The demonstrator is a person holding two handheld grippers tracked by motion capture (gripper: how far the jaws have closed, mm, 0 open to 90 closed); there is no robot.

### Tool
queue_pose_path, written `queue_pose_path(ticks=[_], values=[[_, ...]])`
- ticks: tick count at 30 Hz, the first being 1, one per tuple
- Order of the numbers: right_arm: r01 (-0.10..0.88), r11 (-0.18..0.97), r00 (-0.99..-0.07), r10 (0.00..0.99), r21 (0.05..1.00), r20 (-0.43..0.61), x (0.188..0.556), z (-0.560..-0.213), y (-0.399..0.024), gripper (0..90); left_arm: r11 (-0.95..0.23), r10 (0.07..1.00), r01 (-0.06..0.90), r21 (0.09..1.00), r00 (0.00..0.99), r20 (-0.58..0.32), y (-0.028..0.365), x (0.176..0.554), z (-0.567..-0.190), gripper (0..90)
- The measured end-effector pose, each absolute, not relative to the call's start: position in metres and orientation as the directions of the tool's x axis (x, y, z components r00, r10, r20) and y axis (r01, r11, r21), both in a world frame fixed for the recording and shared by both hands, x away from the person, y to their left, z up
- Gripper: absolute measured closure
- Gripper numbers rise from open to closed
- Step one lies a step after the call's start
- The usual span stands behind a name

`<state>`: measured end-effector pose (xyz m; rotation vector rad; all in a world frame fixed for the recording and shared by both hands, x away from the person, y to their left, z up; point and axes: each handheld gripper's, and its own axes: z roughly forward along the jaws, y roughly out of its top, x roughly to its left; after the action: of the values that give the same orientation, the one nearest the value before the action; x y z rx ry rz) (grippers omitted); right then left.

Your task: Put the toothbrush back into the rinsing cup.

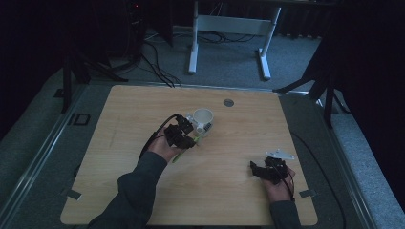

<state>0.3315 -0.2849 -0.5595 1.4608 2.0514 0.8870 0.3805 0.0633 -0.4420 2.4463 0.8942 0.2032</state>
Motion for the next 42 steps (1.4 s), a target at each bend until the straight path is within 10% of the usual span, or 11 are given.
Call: queue_pose_path(ticks=[42], values=[[0.643,0.226,-0.325,0.946,0.732,-0.007,0.332,-0.560,-0.285,21.1,-0.557,0.682,0.538,0.633,0.731,-0.022,0.075,0.378,-0.427,79.5]])
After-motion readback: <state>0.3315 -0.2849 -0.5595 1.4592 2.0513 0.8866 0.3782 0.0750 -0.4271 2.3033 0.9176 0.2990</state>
